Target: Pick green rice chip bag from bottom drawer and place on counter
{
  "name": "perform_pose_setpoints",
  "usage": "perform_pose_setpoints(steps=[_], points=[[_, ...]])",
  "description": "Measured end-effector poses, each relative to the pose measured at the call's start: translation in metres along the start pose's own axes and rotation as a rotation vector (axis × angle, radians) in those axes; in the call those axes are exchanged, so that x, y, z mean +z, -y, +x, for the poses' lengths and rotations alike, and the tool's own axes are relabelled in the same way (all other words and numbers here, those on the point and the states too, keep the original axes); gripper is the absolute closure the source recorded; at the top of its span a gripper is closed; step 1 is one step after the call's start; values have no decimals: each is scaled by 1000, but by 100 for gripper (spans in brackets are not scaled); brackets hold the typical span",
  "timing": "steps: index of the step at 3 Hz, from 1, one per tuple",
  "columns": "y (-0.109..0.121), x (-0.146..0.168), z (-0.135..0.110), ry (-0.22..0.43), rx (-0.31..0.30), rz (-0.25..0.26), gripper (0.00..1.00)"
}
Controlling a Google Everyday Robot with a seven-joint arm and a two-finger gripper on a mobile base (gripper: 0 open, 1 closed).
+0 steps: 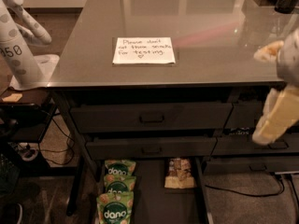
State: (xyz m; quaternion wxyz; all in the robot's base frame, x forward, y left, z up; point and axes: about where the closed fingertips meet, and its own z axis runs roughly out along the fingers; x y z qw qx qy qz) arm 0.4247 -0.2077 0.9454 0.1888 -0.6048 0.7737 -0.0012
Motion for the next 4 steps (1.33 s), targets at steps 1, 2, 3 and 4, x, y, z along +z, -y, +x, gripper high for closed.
perform_pose_setpoints(steps=[1, 2, 3, 4], points=[[-35, 60, 8, 116, 25, -45, 0], [-68, 131, 13, 235, 69, -111, 0], [-104, 200, 17, 348, 160, -214, 0], [-106, 204, 18, 351, 169, -225, 0]])
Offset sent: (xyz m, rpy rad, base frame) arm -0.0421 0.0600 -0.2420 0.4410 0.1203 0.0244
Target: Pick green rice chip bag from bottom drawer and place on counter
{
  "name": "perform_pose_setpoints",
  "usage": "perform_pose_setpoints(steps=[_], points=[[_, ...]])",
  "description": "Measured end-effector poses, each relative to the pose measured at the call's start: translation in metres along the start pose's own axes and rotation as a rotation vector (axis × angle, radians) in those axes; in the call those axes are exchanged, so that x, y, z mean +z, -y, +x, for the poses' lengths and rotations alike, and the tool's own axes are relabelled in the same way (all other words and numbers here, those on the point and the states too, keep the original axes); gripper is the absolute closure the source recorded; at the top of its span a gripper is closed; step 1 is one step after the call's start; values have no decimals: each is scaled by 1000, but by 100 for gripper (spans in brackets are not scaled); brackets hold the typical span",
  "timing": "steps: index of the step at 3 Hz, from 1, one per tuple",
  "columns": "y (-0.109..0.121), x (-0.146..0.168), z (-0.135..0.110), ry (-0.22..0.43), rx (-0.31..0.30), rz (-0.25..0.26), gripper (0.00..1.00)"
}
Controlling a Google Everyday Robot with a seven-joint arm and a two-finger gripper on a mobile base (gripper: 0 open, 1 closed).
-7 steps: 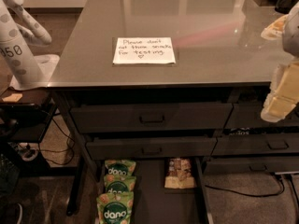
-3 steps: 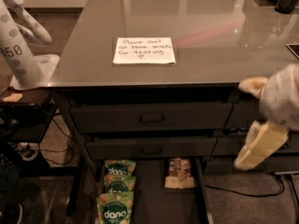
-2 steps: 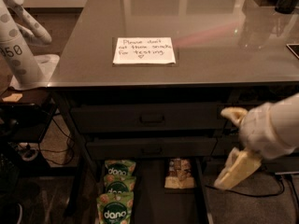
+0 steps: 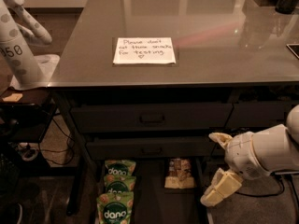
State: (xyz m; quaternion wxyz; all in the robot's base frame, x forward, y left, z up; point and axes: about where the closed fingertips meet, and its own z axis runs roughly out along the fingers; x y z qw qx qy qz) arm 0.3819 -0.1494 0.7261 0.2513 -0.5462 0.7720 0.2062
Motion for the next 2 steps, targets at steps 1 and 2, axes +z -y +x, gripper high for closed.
perform_pose_setpoints(steps=[1, 2], points=[[0, 5, 4, -27, -5, 5, 0], [-6, 49, 27, 7, -37, -12, 0]])
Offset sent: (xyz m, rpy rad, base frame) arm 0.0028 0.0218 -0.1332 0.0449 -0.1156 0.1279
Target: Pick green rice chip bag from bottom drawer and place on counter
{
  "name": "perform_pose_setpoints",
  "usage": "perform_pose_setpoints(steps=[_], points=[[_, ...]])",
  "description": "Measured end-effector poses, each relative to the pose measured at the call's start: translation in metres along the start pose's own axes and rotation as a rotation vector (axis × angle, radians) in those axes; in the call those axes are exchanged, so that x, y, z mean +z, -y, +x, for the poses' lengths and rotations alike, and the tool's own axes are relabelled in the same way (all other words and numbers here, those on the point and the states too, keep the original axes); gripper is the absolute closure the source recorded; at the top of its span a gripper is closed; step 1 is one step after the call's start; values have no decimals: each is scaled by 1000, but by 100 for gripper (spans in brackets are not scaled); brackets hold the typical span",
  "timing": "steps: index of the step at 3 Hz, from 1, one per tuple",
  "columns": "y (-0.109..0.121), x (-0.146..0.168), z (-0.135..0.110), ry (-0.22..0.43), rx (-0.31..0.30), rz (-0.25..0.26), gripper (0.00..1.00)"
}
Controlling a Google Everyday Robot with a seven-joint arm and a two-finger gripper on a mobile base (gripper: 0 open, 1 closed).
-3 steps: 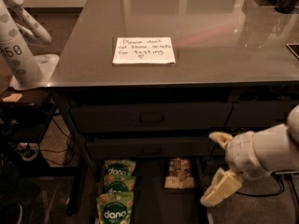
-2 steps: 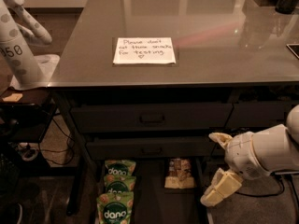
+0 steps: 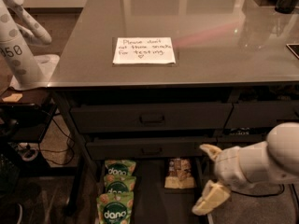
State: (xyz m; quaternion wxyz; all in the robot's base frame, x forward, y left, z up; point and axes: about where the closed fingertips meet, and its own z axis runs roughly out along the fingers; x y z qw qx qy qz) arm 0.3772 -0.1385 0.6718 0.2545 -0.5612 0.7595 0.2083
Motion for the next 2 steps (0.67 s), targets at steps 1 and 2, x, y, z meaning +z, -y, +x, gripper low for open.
perform_pose_setpoints(steps=[1, 2], points=[[4, 65, 11, 68, -95, -21, 0], [6, 127, 7, 134, -163, -55, 0]])
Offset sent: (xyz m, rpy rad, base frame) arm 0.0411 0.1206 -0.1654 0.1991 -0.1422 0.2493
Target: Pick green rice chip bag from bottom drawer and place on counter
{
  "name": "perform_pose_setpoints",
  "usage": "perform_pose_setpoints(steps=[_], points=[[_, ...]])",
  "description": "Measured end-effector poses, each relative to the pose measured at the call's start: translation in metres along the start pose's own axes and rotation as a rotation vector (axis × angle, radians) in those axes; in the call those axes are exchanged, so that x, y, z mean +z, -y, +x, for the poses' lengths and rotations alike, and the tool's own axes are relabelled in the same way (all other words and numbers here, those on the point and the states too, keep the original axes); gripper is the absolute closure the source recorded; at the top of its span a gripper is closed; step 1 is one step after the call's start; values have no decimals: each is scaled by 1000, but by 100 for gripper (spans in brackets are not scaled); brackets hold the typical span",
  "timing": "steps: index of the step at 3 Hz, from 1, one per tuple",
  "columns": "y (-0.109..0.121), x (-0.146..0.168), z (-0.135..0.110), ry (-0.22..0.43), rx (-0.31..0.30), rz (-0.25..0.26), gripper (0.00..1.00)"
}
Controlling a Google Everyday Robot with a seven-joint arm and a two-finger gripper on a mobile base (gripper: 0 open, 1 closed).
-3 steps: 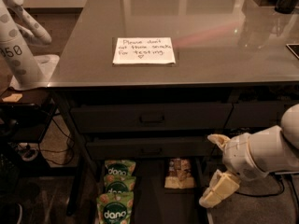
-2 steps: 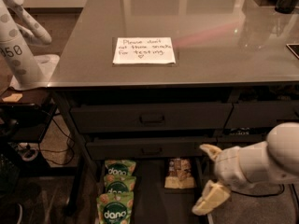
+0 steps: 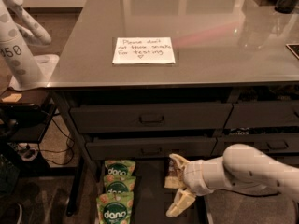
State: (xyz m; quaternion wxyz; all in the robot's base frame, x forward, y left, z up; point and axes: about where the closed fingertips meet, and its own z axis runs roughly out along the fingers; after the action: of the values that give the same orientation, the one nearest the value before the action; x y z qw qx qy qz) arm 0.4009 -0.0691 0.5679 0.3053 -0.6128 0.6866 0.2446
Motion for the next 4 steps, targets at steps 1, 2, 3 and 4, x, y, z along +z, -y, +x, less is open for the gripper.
perform_pose_setpoints(steps=[1, 2, 3, 4], points=[[1, 104, -1, 9, -52, -34, 0], [4, 109, -7, 10, -64, -30, 0], [-2, 135, 10, 5, -104, -71, 0], [-2, 182, 25, 22, -135, -107, 0]])
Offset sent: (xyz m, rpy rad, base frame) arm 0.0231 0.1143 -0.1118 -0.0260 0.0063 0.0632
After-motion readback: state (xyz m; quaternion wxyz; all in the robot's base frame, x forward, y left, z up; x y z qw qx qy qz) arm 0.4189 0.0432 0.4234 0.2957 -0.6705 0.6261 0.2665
